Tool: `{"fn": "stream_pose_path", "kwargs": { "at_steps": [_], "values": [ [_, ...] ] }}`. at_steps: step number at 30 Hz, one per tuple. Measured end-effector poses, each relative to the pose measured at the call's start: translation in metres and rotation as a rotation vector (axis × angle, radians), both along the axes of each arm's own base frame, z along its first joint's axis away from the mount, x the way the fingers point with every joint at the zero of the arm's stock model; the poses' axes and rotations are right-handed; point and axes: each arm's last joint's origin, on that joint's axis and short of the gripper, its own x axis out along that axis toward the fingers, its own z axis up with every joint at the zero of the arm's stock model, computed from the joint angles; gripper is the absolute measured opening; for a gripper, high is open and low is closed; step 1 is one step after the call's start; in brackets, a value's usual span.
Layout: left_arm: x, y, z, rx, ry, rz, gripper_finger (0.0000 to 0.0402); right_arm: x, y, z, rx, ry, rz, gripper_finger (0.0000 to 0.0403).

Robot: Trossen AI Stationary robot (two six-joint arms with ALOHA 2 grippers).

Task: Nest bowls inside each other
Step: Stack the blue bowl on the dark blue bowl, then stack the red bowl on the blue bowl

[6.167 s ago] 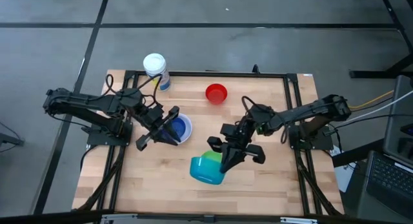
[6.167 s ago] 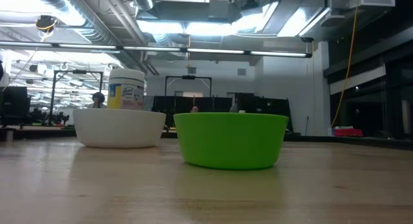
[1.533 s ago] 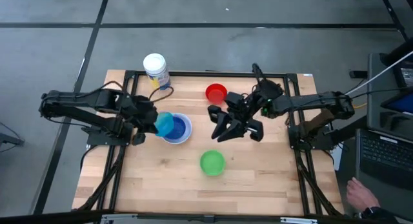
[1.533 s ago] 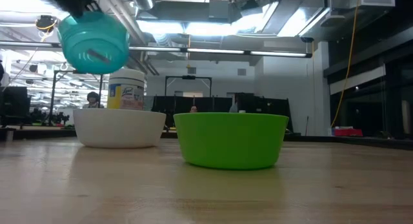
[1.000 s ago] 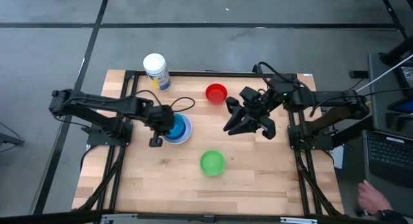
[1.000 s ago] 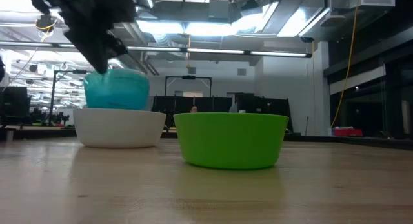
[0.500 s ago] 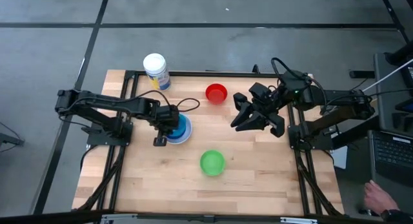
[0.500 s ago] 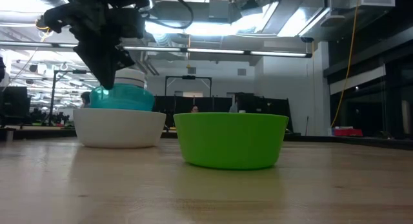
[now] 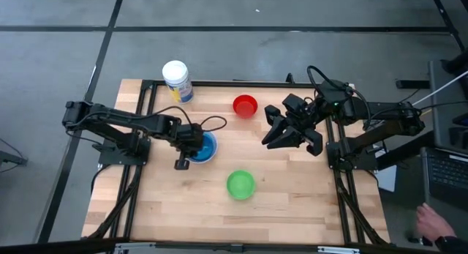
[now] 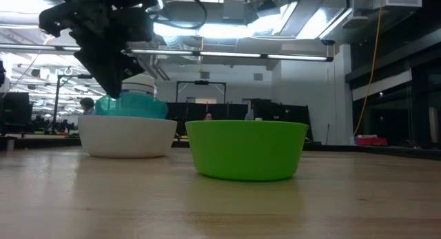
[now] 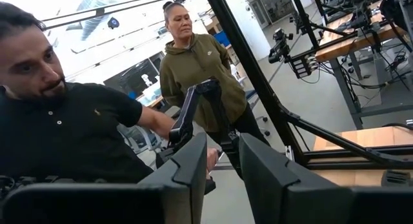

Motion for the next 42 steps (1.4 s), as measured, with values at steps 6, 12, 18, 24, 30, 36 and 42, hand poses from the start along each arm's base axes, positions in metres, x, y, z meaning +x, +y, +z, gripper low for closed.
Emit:
{"fn": "stream_pose_path", "kwargs": {
  "at_steps": [6, 12, 18, 24, 30, 36, 42],
  "values": [
    [0.001, 0.001, 0.0, 0.028, -0.007, 0.021, 0.0061, 0.0, 0.0, 0.0, 0.002, 0.002, 0.001, 0.0101],
    [0.0, 0.003, 0.0, 0.069, 0.008, 0.053, 0.0099, 0.0, 0.0, 0.0, -0.002, -0.001, 0.001, 0.0094],
    [0.003, 0.002, 0.024, 0.032, -0.219, 0.096, 0.0102, -0.001, -0.002, -0.028, -0.079, 0.264, -0.071, 0.0097],
    [-0.031, 0.002, 0.094, 0.083, -0.713, 0.237, 0.0088, -0.001, -0.006, -0.048, -0.195, 0.42, -0.187, 0.0105],
    [-0.089, -0.001, 0.153, -0.016, -1.149, 0.227, 0.0073, -0.002, -0.019, -0.077, -0.367, 0.651, -0.284, 0.0092],
    [-0.111, -0.009, 0.193, 0.01, -1.256, 0.152, 0.0071, 0.014, -0.052, -0.111, -0.453, 0.773, -0.284, 0.0076],
    [-0.093, -0.018, 0.215, 0.072, -1.114, 0.097, 0.0067, 0.023, -0.099, -0.143, -0.582, 0.892, -0.262, 0.0087]
  ]
}}
